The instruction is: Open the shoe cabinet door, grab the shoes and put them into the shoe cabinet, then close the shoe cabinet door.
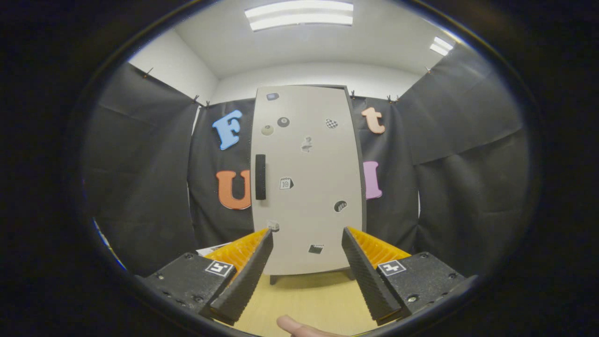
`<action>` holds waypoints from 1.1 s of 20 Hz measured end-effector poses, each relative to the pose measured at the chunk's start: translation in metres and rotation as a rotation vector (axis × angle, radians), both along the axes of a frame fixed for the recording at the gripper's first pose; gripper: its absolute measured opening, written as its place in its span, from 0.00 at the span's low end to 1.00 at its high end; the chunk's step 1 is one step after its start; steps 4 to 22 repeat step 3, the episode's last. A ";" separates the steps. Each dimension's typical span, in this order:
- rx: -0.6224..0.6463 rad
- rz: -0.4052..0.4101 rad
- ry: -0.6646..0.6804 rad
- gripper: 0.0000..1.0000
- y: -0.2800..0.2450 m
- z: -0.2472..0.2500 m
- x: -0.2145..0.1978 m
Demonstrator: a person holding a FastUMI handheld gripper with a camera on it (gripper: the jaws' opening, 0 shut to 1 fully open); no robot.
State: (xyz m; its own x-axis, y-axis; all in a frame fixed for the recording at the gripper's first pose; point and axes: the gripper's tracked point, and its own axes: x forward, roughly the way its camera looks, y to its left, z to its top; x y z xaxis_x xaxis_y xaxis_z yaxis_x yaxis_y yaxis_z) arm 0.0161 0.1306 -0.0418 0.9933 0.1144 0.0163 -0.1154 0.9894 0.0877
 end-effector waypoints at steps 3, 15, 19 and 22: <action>-0.002 0.002 0.010 0.97 -0.001 -0.003 0.000; -0.002 0.002 0.010 0.97 -0.001 -0.003 0.000; -0.002 0.002 0.010 0.97 -0.001 -0.003 0.000; -0.002 0.002 0.010 0.97 -0.001 -0.003 0.000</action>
